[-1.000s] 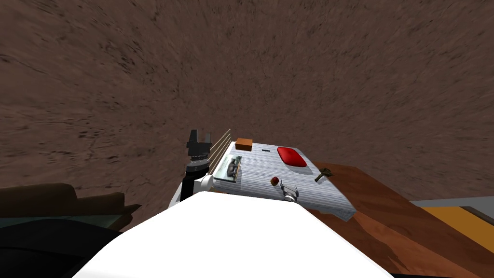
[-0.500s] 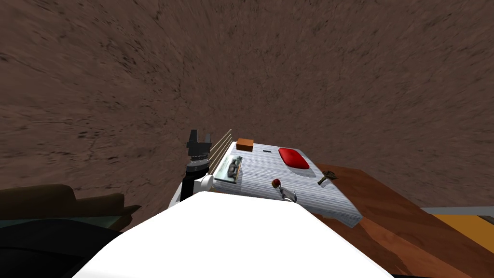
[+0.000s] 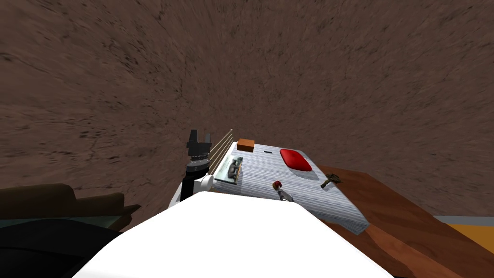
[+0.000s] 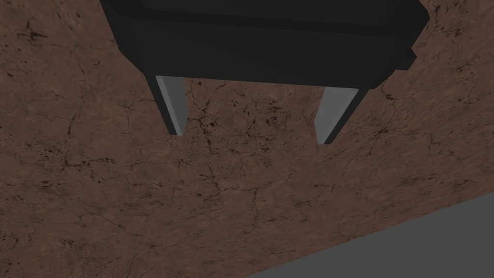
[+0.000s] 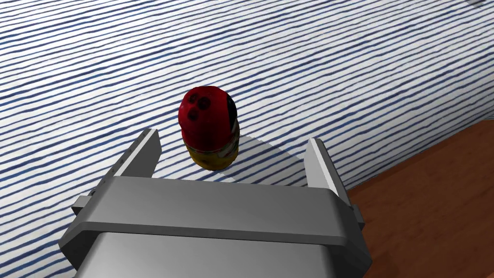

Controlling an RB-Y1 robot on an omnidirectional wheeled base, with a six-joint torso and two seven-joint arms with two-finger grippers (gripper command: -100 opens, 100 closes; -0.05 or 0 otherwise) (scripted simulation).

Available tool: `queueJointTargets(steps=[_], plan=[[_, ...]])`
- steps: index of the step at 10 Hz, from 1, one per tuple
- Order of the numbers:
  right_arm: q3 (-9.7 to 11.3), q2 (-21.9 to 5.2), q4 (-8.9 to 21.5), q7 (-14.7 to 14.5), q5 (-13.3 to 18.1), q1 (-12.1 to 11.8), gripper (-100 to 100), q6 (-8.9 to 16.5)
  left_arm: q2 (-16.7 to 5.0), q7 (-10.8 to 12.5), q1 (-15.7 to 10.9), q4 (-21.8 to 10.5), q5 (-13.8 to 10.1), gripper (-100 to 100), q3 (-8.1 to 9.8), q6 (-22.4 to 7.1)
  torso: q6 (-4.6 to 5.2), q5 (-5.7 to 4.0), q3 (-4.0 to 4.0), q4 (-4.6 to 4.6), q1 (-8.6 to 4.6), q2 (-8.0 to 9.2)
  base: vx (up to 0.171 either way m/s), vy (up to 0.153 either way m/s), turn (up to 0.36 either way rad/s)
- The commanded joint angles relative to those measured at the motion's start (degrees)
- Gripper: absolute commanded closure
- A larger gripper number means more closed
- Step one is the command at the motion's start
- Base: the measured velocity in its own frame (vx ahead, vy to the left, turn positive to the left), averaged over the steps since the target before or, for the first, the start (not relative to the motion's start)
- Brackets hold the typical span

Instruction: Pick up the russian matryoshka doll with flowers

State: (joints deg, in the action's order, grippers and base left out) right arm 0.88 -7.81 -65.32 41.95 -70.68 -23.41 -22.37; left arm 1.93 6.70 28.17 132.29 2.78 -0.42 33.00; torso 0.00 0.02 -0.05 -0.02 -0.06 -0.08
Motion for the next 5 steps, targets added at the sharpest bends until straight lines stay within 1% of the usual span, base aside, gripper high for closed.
queueJointTargets(steps=[1,2,3,5], plan=[[-0.3,0.6,2.9,1.0,-2.9,1.7,-100,1.5,0.0,0.0,0.0,0.0,0.0,0,0.0,0.0,0.0,0.0,0.0,0.0,0.0,0.0,0.038,-0.025,0.061],[-0.3,0.6,3.8,1.0,-3.3,1.7,-100,1.5,0.0,0.0,0.0,0.0,0.0,0,0.0,0.0,0.01,0.0,-0.01,0.0,-0.02,-0.01,0.023,-0.019,0.014],[-0.3,0.6,3.8,1.0,-3.3,1.7,-100,1.5,0.0,0.0,0.0,0.0,0.0,0,0.0,0.0,0.02,0.0,0.01,0.0,0.0,0.03,0.004,-0.006,-0.007],[-0.2,1.2,8.1,2.6,-6.3,4.2,-100,2.6,0.0,0.0,0.0,0.0,0.0,0,0.0,0.0,0.0,0.0,0.05,0.02,0.01,0.09,0.012,-0.024,0.044]])
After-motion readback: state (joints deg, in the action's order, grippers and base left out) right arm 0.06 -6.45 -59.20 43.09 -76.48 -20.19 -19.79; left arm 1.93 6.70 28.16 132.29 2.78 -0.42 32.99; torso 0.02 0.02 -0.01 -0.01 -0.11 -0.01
